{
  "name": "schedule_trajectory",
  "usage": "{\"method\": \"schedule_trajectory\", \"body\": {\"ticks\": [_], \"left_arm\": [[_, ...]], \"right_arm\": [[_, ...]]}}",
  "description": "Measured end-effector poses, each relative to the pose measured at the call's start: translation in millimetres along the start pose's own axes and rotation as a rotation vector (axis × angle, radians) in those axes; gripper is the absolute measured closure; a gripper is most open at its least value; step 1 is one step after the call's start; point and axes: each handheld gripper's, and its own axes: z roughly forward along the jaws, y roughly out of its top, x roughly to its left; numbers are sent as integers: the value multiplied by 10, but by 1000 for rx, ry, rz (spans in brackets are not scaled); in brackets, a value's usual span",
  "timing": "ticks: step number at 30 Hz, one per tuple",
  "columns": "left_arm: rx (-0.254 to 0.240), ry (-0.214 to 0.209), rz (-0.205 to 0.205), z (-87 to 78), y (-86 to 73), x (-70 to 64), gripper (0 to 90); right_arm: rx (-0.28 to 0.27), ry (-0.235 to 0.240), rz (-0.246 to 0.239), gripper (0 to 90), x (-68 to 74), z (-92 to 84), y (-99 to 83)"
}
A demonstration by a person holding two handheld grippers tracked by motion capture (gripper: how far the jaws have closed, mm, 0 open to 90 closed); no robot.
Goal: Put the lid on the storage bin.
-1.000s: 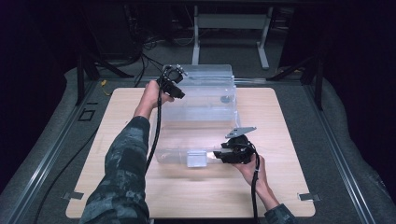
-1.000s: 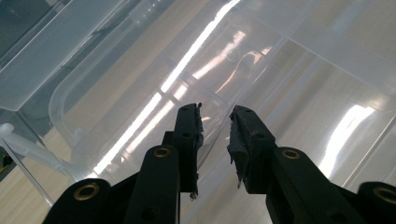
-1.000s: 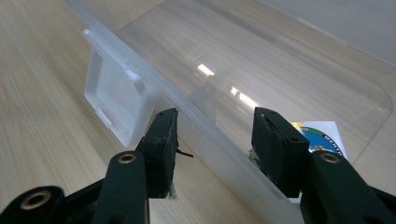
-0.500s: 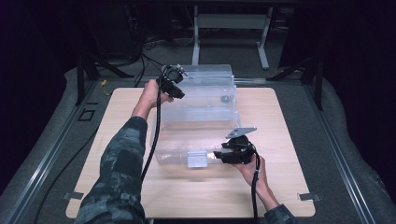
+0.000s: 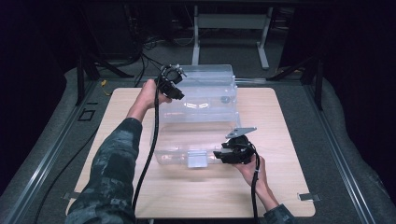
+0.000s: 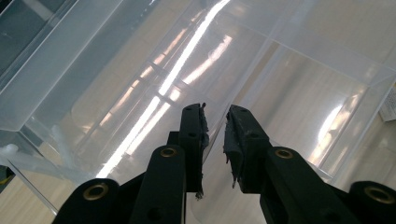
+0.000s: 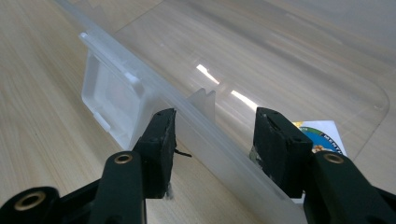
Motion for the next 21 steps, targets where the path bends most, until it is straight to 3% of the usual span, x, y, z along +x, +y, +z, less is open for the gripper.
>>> {"method": "schedule_trajectory", "body": {"ticks": [6, 21], "left_arm": [[-32, -18, -12, -54, -47, -19, 764], [-69, -30, 8, -195, -146, -129, 772]], "right_arm": [[1, -5, -2, 492, 1, 0, 1], [3, -9, -4, 489, 4, 1, 2]]}}
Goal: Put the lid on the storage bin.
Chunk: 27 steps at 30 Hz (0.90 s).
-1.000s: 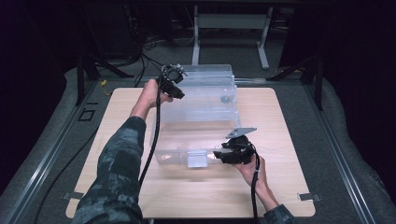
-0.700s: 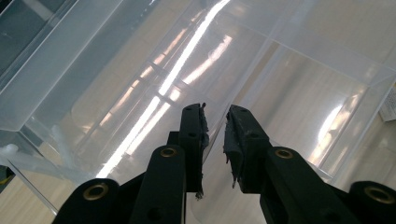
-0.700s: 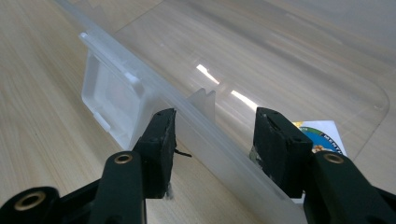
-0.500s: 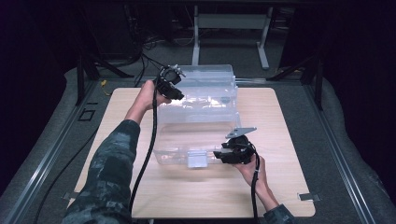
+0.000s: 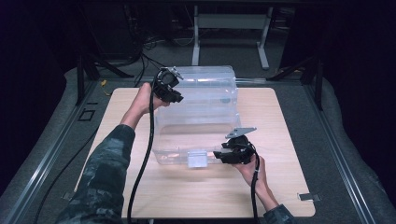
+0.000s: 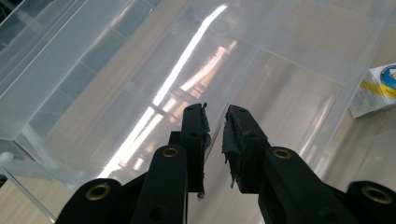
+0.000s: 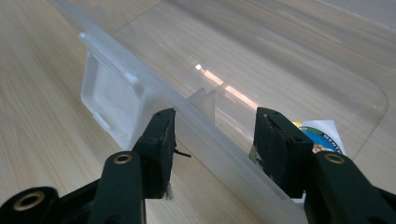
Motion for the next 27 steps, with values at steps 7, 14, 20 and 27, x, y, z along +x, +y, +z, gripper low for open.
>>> {"method": "schedule_trajectory", "body": {"ticks": [7, 14, 20, 27], "left_arm": [[-24, 0, 20, -65, -64, -69, 777], [-53, -14, 14, -131, -139, -132, 777], [-59, -17, 13, -169, -177, -170, 777], [-73, -18, 12, -194, -211, -217, 778]], "right_arm": [[0, -1, 1, 488, 3, 0, 0], [-2, -9, -2, 484, 11, 1, -3], [-1, -9, -1, 482, 12, 2, -3], [0, -9, 0, 478, 17, 4, -2]]}}
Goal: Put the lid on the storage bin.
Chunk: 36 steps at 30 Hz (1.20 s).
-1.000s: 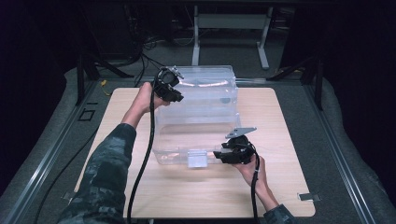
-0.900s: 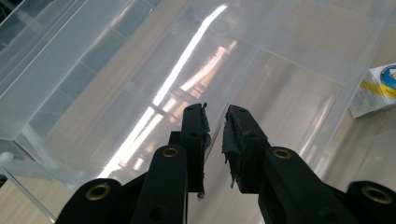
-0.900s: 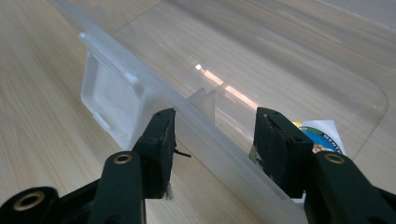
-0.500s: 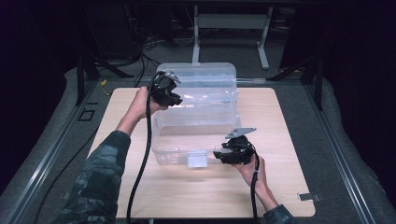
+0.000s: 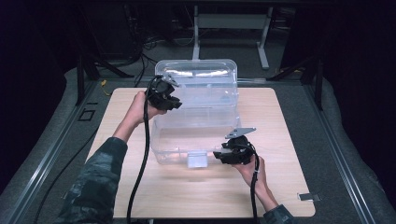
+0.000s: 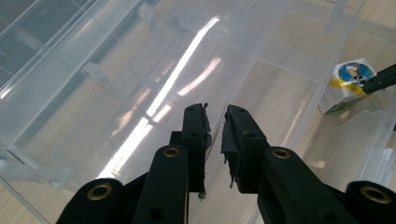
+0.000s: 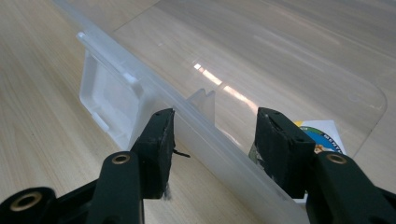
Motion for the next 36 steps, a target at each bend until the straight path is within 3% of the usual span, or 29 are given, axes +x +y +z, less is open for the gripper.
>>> {"method": "schedule_trajectory", "body": {"ticks": [16, 26, 36], "left_arm": [[-15, -6, 13, -68, -85, -122, 783], [-1, -8, -4, -91, -106, -193, 781], [-23, -11, -9, -116, -174, -254, 781]], "right_arm": [[3, -4, 0, 474, 8, 2, 2], [3, -3, -2, 473, 8, 2, 1], [9, -4, 1, 473, 8, -1, 5]]}}
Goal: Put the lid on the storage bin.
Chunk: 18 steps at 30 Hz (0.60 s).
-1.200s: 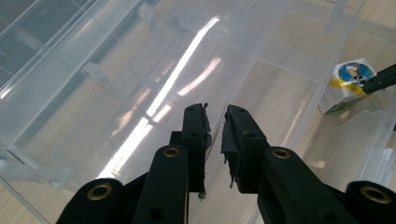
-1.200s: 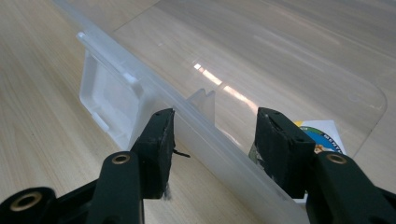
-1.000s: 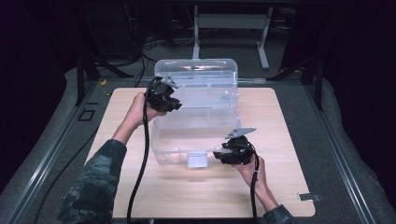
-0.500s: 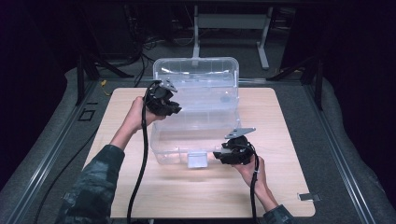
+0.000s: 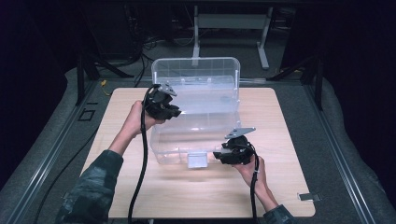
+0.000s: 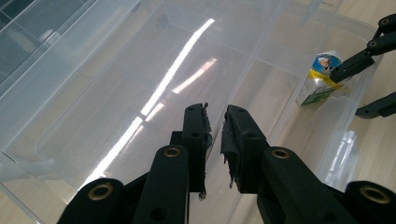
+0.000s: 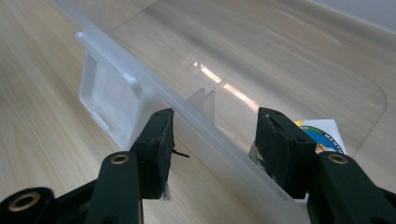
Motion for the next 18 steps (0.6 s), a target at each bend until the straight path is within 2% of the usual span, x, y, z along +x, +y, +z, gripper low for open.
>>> {"method": "schedule_trajectory", "body": {"ticks": [18], "left_arm": [[-21, -1, 6, -32, -132, -130, 780]], "right_arm": [[-4, -1, -1, 473, 0, 2, -2]]}}
